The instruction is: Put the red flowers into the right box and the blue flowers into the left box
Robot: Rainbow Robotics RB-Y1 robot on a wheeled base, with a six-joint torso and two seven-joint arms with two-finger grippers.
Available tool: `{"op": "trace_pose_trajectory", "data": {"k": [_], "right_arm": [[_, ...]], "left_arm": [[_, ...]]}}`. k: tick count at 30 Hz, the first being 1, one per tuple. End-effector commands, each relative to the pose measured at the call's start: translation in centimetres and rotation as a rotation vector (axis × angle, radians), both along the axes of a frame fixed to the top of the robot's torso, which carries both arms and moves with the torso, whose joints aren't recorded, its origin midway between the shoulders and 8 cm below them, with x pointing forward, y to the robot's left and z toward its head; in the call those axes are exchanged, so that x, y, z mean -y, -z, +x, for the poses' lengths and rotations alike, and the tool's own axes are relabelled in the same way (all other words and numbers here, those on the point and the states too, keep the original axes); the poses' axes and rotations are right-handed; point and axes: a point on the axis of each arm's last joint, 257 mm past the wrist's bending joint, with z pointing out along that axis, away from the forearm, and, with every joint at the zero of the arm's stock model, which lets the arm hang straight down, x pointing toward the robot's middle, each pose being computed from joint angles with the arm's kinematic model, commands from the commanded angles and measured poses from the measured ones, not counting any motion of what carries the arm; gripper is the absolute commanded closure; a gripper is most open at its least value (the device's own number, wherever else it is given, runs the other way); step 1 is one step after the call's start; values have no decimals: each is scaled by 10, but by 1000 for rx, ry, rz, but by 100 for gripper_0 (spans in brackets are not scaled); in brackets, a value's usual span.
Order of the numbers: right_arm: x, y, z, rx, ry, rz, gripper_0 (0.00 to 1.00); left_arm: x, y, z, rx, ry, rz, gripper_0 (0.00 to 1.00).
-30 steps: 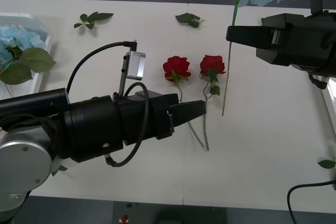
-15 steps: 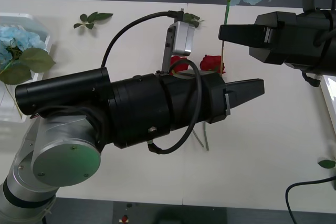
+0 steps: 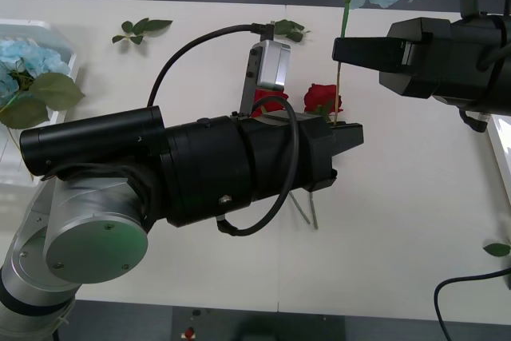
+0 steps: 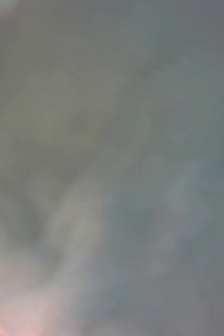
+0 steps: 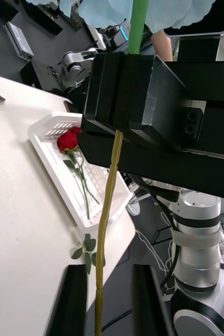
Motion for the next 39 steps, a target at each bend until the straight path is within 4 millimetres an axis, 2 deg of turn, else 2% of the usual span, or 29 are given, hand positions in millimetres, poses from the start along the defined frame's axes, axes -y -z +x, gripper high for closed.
{"op": "trace_pose_trajectory", "data": {"k": [1,4,5,6,7,8,9,10,19,21,24,30,31,32,33,34,36,37,39], "right_arm": [[-4,-12,-5,20,-15,19,100],[-4,-12,-5,20,-15,19,100],[-4,-12,-5,20,-15,19,98],[-4,-12,-5,20,-15,19,91],[-4,-12,-5,20,-15,19,67],[-4,-12,-5,20,-15,19,35],[-4,-12,-5,20,-15,19,20],[-4,-12,-5,20,-15,19,0],[-4,-12,-5,20,-15,19,0],[-4,-12,-5,20,-15,19,0],[-4,-12,-5,20,-15,19,0],[-4,-12,-5,20,-15,19,0],[2,-2,-1,-14,4,22,0],[3,1,-1,-19,7,19,0],[5,3,0,-26,13,21,0],[11,2,1,-22,27,18,0],[20,8,3,-30,51,2,0],[28,13,6,-39,72,-15,0],[37,22,8,-55,94,-48,0]], "left_arm": [[4,-12,-7,34,14,-9,100],[5,-10,-8,35,15,-5,100],[5,-11,-8,36,15,-5,100],[5,-11,-8,36,14,-6,100],[5,-11,-7,39,12,-3,100],[5,-11,-8,41,11,-3,100],[5,-10,-7,42,11,-2,100],[5,-10,-7,40,11,-2,100],[5,-17,-5,55,1,-21,100],[1,-22,0,68,-16,-32,100],[-19,-29,13,83,-53,-29,100],[-81,-38,39,60,-139,-16,100],[-97,-37,42,53,-159,11,100],[-116,-35,46,43,-182,49,100],[-126,-33,47,38,-193,68,100],[-148,-32,50,28,-220,109,100],[-180,-31,53,7,-262,155,100],[-207,-32,55,-12,-298,191,100],[-246,-30,59,-40,-362,243,100]]}}
